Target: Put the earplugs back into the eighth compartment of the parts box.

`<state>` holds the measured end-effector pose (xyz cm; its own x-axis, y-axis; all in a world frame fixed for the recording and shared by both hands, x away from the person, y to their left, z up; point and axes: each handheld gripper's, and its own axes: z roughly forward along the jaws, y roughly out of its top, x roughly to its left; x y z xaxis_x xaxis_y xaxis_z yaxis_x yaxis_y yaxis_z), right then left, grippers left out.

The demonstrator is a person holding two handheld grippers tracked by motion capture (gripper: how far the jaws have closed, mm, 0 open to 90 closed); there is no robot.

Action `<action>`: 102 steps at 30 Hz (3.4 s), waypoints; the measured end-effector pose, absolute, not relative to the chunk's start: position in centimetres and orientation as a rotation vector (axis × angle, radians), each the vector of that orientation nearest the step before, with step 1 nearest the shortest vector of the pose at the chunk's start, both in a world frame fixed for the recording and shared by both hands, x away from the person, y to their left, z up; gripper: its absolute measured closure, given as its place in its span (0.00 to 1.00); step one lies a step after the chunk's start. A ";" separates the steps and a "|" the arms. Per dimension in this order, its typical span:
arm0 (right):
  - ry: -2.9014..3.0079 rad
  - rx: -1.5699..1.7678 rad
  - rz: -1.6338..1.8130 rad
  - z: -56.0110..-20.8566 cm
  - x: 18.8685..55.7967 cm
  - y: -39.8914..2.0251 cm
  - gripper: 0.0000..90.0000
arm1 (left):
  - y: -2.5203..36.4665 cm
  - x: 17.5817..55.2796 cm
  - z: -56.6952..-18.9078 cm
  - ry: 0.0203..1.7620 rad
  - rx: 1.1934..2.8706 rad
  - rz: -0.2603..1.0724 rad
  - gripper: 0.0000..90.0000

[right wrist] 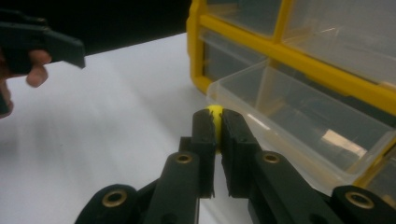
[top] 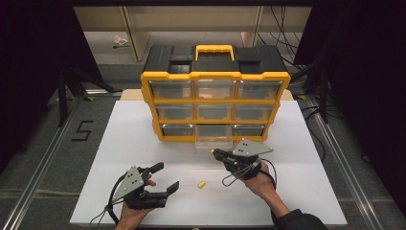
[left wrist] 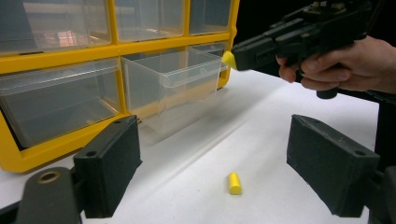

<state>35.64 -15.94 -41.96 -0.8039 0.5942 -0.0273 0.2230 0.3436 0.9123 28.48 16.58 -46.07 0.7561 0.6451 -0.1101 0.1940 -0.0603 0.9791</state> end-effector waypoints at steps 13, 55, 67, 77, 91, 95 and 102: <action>2.158 0.817 1.426 -41.3 37.8 -16.5 0.94 | 16.6 28.5 -46.1 0.683 1.621 0.424 0.19; 2.122 0.837 1.481 -40.1 37.8 -15.6 0.43 | 16.6 28.4 -46.0 0.675 1.622 0.428 0.20; 2.238 0.711 1.480 -40.2 36.1 -13.6 0.36 | 16.6 28.4 -46.0 0.676 1.622 0.426 0.19; 2.400 0.656 1.400 -41.2 35.6 -12.1 0.30 | 16.6 28.4 -46.0 0.677 1.619 0.428 0.19; 2.564 0.595 1.256 -42.9 35.3 -10.9 0.29 | 16.6 28.4 -46.0 0.679 1.615 0.429 0.19; 2.608 0.582 1.205 -43.5 35.3 -10.5 0.29 | 16.7 28.4 -46.0 0.680 1.613 0.428 0.19; 2.675 0.572 1.131 -44.7 35.2 -10.0 0.32 | 16.7 28.4 -46.0 0.679 1.613 0.427 0.19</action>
<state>35.22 -10.00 -44.67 -0.9096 0.4152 -0.0169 0.2771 0.6363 0.7200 28.45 16.66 -45.97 0.7565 0.6453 -0.1063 0.1840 -0.0541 0.9814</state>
